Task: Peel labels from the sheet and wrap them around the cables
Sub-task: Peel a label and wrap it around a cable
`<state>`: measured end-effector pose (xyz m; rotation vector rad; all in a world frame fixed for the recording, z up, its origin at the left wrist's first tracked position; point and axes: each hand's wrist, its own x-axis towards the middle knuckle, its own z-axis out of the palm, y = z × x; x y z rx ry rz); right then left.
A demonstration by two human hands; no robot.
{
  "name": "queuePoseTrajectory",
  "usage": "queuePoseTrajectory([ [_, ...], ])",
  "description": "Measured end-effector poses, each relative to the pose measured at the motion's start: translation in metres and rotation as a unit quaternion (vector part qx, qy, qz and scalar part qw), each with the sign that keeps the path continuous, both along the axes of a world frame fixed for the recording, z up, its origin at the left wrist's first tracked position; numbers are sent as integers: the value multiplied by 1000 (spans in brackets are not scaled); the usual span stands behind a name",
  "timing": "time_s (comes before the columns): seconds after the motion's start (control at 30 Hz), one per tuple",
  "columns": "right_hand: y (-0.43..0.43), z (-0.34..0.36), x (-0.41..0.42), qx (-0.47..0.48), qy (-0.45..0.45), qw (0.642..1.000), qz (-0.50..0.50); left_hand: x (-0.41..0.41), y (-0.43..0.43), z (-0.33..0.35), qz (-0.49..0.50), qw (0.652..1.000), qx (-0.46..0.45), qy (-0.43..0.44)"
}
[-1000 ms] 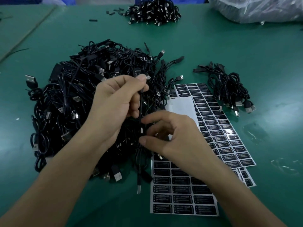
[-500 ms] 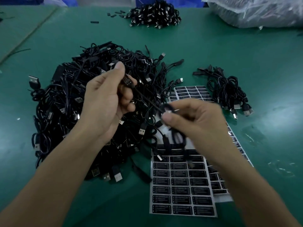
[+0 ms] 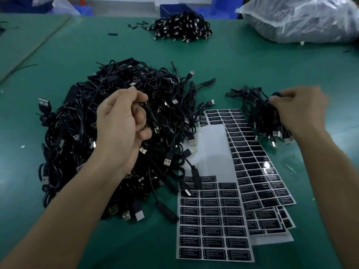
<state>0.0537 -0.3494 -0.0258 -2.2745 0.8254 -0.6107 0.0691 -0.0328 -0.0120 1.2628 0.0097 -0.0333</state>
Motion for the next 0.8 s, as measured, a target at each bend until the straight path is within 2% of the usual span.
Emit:
queuePoseTrajectory([
  [0.07, 6, 0, 4, -24, 33, 999, -3, 1, -1, -1, 1, 1000, 6, -2],
  [0.13, 22, 1, 5, -130, 55, 990, 9, 1, -1, -2, 0, 1000, 9, -1],
  [0.2, 50, 3, 5, -189, 22, 979, 75, 1, -1, -4, -2, 1000, 10, 1],
  [0.27, 90, 3, 6, -153, -7, 971, 183, 0, -2, -5, -7, 1000, 14, 2],
  [0.37, 150, -3, 11, -98, 0, 945, 311, 0, -4, -6, -6, 1000, 24, 0],
  [0.47, 192, -12, 19, -144, 35, 925, 351, 1, -4, -6, -5, 1000, 21, -3],
  [0.57, 205, -18, 22, -167, 61, 925, 336, 1, -3, -6, -13, 1000, 11, 1],
  [0.6, 205, -18, 23, -143, 50, 932, 330, 1, -2, -6, -15, 1000, 12, 0],
  [0.73, 191, -5, 18, 51, -54, 955, 286, 2, -2, -7, -13, 999, 33, -8],
  [0.8, 177, 3, 10, 88, -111, 954, 266, 1, -2, -8, -15, 999, 46, -19],
])
